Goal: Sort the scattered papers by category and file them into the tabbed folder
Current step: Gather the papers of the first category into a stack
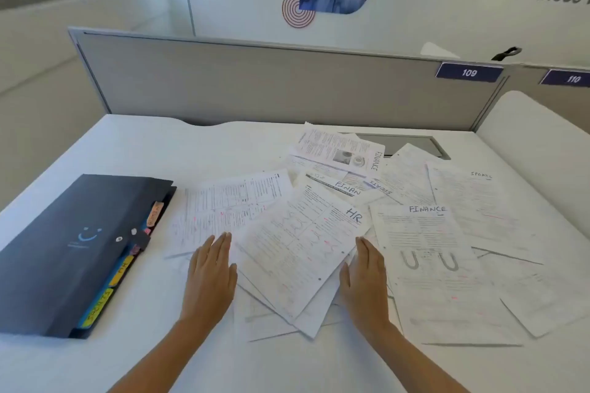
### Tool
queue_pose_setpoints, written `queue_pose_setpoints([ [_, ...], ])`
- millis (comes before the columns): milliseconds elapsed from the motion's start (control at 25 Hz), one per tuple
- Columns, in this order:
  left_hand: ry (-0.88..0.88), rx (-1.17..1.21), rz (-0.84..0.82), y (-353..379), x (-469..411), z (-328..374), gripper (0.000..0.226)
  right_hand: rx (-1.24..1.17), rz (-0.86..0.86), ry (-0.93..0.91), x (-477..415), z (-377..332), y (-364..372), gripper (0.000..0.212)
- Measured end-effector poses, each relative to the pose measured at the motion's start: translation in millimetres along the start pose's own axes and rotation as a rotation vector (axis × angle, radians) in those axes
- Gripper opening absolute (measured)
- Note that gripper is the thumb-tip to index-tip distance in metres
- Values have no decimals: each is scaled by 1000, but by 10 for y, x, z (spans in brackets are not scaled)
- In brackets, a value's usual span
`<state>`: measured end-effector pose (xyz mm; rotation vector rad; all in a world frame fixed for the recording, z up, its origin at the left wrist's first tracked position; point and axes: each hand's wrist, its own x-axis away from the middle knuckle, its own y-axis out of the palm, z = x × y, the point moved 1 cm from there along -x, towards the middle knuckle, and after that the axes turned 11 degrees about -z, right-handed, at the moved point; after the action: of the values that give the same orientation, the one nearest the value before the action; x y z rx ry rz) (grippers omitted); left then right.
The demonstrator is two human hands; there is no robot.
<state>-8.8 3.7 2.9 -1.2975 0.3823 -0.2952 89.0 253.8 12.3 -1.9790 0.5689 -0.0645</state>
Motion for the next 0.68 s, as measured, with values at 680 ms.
queue_pose_setpoints([
  [680, -257, 475, -333, -60, -730, 21, 45, -540, -108, 607, -448, -152, 43, 40],
])
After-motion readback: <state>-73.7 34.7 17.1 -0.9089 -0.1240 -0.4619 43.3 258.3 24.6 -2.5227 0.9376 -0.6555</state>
